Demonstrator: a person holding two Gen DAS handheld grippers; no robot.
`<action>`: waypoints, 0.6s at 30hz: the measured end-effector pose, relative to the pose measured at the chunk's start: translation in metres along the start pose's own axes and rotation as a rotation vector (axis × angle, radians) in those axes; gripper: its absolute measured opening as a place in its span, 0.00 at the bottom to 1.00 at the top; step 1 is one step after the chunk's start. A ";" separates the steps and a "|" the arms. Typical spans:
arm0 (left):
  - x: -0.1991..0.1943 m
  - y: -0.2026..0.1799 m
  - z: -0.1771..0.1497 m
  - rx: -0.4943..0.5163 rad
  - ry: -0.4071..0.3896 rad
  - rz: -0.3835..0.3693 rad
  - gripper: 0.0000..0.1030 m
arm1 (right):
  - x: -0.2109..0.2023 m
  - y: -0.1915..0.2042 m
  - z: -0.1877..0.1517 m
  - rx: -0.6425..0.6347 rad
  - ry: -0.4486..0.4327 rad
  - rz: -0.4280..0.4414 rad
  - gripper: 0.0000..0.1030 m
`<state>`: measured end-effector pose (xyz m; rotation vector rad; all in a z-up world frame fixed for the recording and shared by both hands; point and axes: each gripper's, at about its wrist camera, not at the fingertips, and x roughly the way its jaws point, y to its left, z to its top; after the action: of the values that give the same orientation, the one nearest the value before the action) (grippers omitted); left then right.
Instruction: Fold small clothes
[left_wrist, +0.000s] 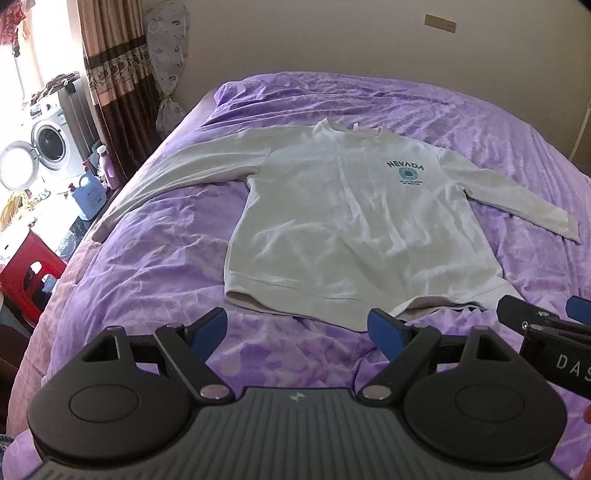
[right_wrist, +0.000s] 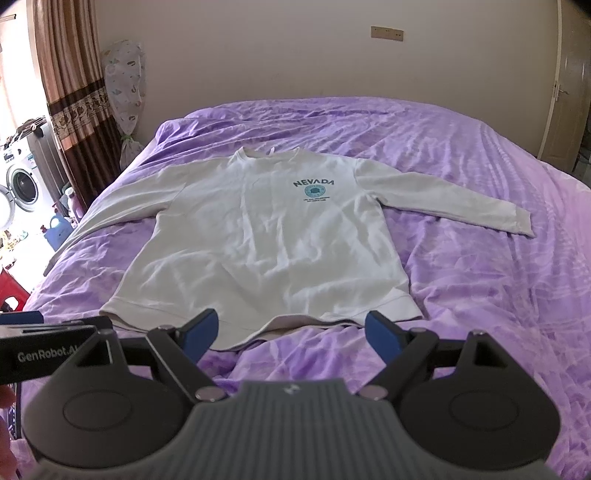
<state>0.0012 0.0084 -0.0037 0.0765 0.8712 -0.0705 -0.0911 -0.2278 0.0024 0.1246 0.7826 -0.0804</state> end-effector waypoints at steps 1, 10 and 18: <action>0.000 0.000 0.000 0.000 -0.001 0.000 0.97 | 0.000 0.000 0.000 0.000 0.001 0.000 0.80; -0.001 0.003 0.002 -0.013 -0.003 -0.002 0.97 | 0.000 -0.001 0.000 0.003 0.002 -0.002 0.80; -0.002 0.003 0.002 -0.010 0.000 -0.002 0.97 | -0.001 -0.002 0.000 0.005 0.001 -0.003 0.80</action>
<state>0.0020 0.0110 -0.0009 0.0662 0.8716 -0.0680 -0.0916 -0.2299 0.0027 0.1288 0.7835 -0.0848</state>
